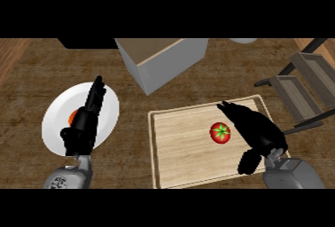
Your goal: Pick the tomato from the tray and place it in the tiered basket
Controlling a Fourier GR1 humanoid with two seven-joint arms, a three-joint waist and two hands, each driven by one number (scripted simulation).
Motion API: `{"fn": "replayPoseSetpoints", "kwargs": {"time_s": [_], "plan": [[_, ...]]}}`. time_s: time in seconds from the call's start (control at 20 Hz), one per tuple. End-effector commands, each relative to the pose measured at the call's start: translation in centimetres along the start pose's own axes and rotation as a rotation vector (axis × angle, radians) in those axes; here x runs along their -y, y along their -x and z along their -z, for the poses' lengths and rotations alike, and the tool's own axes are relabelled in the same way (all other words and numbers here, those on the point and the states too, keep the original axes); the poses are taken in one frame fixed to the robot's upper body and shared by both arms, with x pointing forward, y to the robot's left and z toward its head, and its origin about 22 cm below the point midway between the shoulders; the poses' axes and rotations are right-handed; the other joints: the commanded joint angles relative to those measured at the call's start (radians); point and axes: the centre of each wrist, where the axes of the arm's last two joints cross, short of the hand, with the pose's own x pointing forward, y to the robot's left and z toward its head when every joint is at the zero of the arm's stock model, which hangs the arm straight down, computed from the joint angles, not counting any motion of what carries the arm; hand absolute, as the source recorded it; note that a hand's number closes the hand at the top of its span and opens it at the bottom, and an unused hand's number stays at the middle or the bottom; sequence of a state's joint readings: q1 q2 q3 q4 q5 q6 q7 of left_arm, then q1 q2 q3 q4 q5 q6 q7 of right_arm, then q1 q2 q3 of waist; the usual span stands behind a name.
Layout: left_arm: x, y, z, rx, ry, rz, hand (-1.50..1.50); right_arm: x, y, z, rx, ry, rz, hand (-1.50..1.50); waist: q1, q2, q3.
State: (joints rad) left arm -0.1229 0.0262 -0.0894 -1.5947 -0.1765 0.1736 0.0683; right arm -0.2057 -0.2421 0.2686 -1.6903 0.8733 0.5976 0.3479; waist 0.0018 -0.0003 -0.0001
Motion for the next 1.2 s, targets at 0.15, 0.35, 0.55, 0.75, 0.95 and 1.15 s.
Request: {"fn": "replayPoseSetpoints", "kwargs": {"time_s": [0.15,0.35,0.55,0.75,0.95,1.15], "plan": [[-0.7,0.4,-0.9,0.004,-0.004,0.005,0.0,-2.3,1.5,2.0,-0.003,0.005,0.011,-1.5,0.001,0.0,0.0],[-1.1,0.1,1.1,0.001,0.006,0.007,0.0,-1.9,-1.0,2.6,-0.002,-0.008,0.021,-1.5,-0.001,0.0,0.0],[-0.9,0.4,0.1,-0.008,0.002,-0.021,0.0,-2.6,0.2,2.1,0.003,0.01,0.035,-1.5,-0.001,0.0,0.0],[-1.2,1.0,-0.1,-0.011,0.013,-0.005,0.0,-3.2,-0.9,4.1,0.009,0.008,0.076,-1.5,0.001,0.0,0.0],[0.2,-0.8,0.2,-0.015,0.001,-0.01,0.0,-4.3,2.0,2.6,0.021,0.028,0.099,-1.5,-0.002,0.0,0.0],[0.4,-0.1,-0.3,-0.017,0.012,-0.008,0.0,-5.7,0.5,3.6,0.009,0.102,0.085,1.5,0.0,0.0,0.0]]}}
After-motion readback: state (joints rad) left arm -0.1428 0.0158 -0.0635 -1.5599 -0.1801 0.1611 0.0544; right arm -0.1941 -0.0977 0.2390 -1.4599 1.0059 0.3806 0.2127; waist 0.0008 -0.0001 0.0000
